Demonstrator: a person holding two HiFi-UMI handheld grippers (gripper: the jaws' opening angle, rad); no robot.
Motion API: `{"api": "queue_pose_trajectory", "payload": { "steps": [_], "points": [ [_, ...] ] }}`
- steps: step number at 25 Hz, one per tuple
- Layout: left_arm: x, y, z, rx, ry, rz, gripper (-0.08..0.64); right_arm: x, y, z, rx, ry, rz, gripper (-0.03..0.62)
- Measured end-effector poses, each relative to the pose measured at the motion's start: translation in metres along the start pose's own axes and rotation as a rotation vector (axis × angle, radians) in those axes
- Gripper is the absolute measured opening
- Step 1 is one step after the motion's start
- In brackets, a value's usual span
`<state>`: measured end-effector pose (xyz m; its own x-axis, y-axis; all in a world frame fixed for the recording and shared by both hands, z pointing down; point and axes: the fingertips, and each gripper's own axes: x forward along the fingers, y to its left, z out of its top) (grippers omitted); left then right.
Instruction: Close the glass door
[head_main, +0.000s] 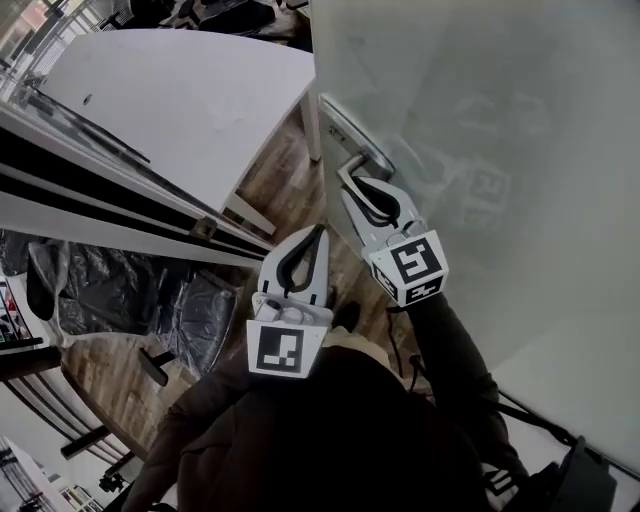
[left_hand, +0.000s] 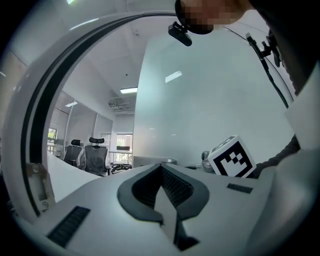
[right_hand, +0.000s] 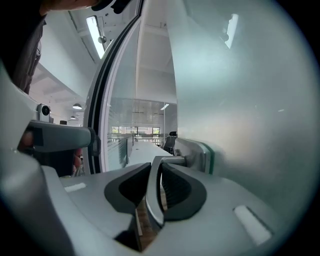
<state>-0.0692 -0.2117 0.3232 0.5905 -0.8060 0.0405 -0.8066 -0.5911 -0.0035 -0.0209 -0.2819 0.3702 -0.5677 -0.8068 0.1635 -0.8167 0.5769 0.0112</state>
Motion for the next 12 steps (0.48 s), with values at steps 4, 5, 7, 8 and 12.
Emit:
{"api": "queue_pose_trajectory", "payload": {
  "steps": [4,5,7,8,12],
  "points": [
    [-0.031,0.005,-0.007,0.002,0.002,0.002,-0.003,0.000,0.041,-0.004,-0.006,-0.003,0.047,0.069],
    [-0.038,0.009,-0.009,0.000,0.002,0.005,-0.003,-0.001,0.050,-0.005,-0.007,-0.004,0.058,0.069],
    [-0.047,0.015,-0.008,-0.001,0.000,0.011,-0.003,-0.002,0.063,-0.004,-0.008,-0.007,0.081,0.069],
    [-0.050,0.017,-0.007,-0.002,-0.001,0.012,-0.003,-0.003,0.067,-0.003,-0.009,-0.007,0.093,0.069],
    [-0.059,0.018,-0.004,-0.001,0.003,-0.006,-0.003,-0.007,0.079,-0.001,-0.004,-0.010,0.139,0.069]
  ]
}}
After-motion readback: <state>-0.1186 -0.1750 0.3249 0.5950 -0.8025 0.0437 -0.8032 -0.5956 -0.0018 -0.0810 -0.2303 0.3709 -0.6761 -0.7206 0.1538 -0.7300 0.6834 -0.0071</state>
